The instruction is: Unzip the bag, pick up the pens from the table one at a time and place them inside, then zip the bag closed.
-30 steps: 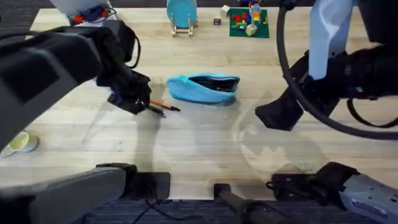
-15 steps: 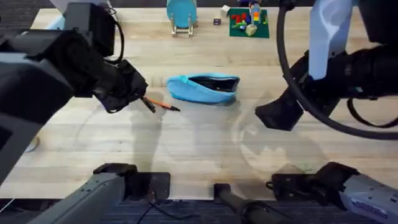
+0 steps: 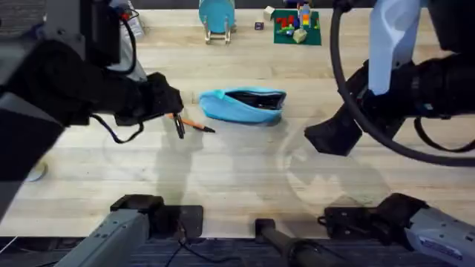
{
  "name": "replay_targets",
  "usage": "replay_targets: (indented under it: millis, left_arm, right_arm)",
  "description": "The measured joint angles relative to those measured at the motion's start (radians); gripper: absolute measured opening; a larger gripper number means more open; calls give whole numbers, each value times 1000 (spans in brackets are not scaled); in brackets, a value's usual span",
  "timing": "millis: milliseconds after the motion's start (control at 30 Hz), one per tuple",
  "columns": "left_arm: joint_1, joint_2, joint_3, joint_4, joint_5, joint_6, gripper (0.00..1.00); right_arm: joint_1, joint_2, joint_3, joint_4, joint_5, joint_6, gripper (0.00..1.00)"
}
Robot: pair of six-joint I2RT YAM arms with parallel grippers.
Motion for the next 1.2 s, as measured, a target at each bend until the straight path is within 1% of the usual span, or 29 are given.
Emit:
replay_targets:
  millis: [200,333,467,600,767,900,1000,1133,1200]
  left_arm:
    - [-5,0,155,-20,31,120,41]
    - [-20,0,253,-19,40,175,41]
    - [-38,0,326,-16,41,230,41]
    - [-67,5,382,-16,42,294,41]
    - [-121,52,426,-16,42,374,41]
    - [-177,113,440,-16,50,446,41]
    - [-226,159,449,-15,58,518,41]
    - [-294,198,452,-15,65,643,41]
    - [-320,211,452,-16,66,706,41]
  right_arm:
    - [0,0,0,0,0,0,996]
    - [0,0,0,0,0,0,997]
    - [0,0,0,0,0,0,997]
    - [0,0,0,0,0,0,998]
    - [0,0,0,0,0,0,998]
    - [0,0,0,0,0,0,997]
    - [0,0,0,0,0,0,998]
    - [0,0,0,0,0,0,998]
    - [0,0,0,0,0,0,998]
